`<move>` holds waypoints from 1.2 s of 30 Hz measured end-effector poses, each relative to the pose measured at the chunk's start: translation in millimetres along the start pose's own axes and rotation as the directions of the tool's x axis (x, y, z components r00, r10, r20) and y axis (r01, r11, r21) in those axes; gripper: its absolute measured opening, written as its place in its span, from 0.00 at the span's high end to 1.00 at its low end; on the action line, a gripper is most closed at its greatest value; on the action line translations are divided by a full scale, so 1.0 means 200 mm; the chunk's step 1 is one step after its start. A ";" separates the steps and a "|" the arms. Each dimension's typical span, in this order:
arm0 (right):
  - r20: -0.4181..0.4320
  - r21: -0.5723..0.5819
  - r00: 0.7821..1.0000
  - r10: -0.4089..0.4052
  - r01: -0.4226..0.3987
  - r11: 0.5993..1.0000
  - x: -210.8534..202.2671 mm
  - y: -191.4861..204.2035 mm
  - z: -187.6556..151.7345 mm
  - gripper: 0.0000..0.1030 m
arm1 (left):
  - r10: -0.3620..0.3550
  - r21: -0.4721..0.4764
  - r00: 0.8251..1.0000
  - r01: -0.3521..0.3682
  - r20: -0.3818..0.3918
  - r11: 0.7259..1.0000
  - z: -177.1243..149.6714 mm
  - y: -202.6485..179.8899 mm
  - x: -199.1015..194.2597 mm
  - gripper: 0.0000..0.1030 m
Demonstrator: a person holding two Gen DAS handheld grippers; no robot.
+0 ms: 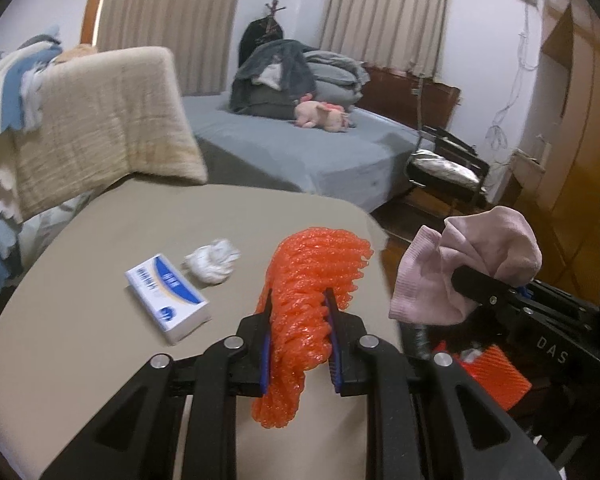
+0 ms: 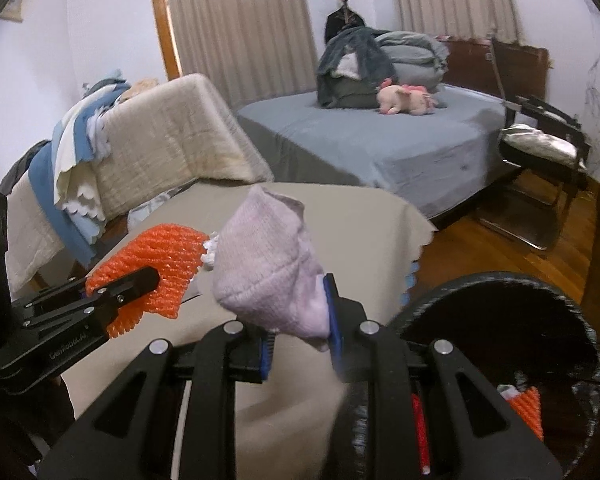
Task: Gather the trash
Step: 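Carry the foam net and pink towel over the bin and open both grippers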
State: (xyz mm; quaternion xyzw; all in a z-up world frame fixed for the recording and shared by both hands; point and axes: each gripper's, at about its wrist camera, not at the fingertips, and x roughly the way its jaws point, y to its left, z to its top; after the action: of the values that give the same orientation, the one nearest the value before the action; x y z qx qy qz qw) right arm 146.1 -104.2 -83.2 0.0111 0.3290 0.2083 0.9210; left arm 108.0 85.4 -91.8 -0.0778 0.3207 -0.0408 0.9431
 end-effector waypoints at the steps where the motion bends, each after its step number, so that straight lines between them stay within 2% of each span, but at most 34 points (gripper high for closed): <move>1: 0.004 0.005 1.000 -0.009 0.009 1.000 -0.02 -0.03 0.00 0.80 | -0.011 0.009 1.000 0.011 0.003 1.000 0.01 -0.04 0.00 0.79; 9: 0.039 0.064 0.994 -0.099 0.096 0.993 -0.19 -0.28 -0.03 0.80 | -0.098 0.069 0.995 0.097 0.012 0.993 0.06 -0.29 0.03 0.79; 21: 0.045 0.143 0.973 -0.225 0.217 0.966 -0.38 -0.60 -0.13 0.79 | -0.217 0.142 0.976 0.216 -0.006 0.966 0.06 -0.67 0.07 0.78; 36: -0.016 0.200 0.949 -0.315 0.312 0.929 -0.41 -0.85 -0.26 0.78 | -0.317 0.201 0.944 0.330 -0.094 0.922 -0.02 -0.97 0.24 0.78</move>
State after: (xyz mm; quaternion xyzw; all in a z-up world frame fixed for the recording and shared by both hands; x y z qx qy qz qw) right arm 120.8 -297.5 -102.0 0.0525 0.3382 0.0244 0.9393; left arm 137.8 -111.8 -89.7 -0.0267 0.3254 -0.2325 0.9162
